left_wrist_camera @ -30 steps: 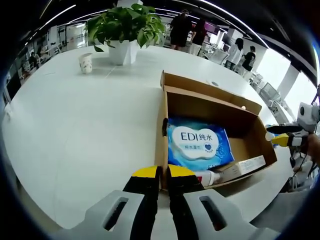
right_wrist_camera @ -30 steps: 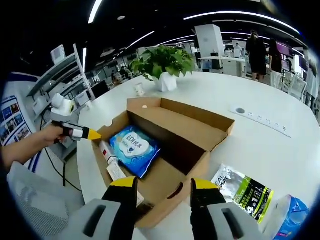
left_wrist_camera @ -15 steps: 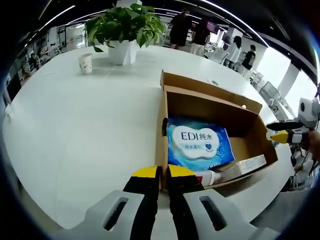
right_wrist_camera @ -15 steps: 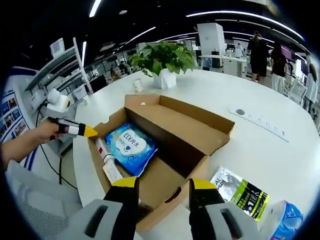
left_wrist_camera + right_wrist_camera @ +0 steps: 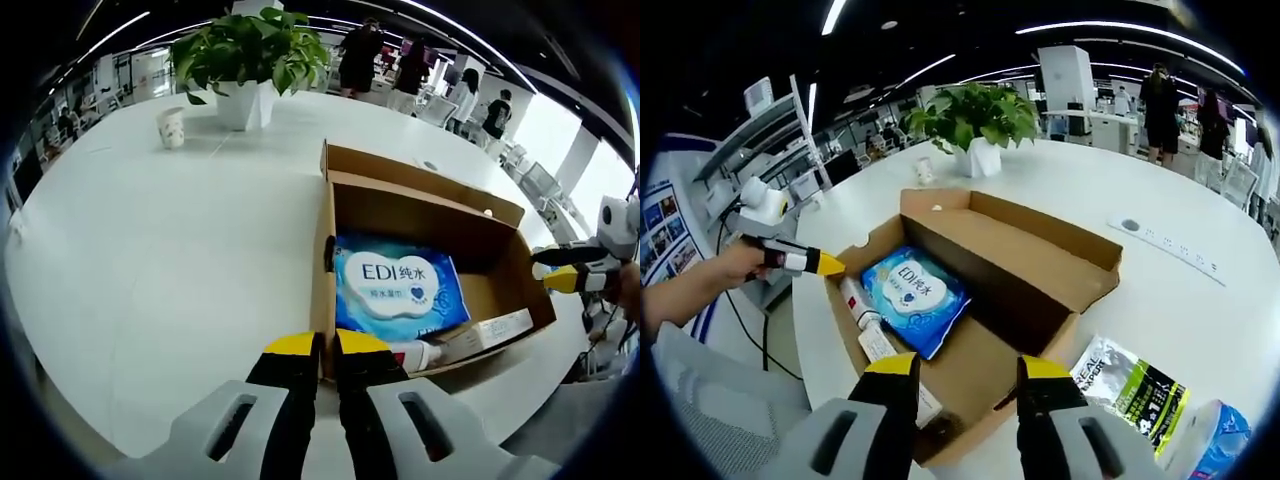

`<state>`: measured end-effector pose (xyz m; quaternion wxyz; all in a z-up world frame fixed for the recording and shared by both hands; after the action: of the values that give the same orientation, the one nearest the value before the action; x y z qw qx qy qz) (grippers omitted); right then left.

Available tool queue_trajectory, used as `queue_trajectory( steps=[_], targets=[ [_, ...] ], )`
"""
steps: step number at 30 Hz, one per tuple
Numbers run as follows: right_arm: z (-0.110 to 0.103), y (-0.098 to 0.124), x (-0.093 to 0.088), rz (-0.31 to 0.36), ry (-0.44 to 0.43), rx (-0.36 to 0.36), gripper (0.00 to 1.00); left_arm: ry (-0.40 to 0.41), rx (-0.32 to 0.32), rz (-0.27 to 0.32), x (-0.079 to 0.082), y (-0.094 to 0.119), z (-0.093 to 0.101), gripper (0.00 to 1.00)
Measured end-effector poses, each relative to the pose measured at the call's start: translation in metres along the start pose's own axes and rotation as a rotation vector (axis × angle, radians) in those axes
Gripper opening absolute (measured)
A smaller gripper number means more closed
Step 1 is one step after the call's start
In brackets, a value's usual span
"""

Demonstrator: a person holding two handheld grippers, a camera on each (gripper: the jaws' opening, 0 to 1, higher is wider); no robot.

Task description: Operate the shoe box by opening the lid, removing the specified soft item, and placing it in the target area until the item is outside and the box remains undamaged.

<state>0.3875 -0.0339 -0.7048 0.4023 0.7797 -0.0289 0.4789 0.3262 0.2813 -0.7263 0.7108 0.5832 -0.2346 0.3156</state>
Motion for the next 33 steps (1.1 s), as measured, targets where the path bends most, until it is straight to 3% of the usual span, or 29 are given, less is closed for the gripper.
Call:
queue_trajectory(
  steps=[11,33],
  targets=[
    [-0.006,-0.015,-0.003,-0.054,-0.004,0.019,0.35,0.003,-0.001,0.000,0.000,0.001,0.001,0.03],
    [-0.012,-0.058,0.007,-0.099,0.022,0.052,0.31,-0.008,0.004,-0.007,0.000,0.002,0.003,0.03]
  ],
)
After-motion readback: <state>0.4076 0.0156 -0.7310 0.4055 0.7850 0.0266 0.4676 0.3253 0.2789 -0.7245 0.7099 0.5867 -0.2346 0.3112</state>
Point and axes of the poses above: the point that each gripper's makers call its tool centre point, and the gripper's own axes: y roughly backward along the fingers, z roughly to its right, x roughly out of its top, the point moved 8 cm from there along y, roughly backward along the fingers, and after that the axes turned 5 degrees about z, right-handed, at the moved point
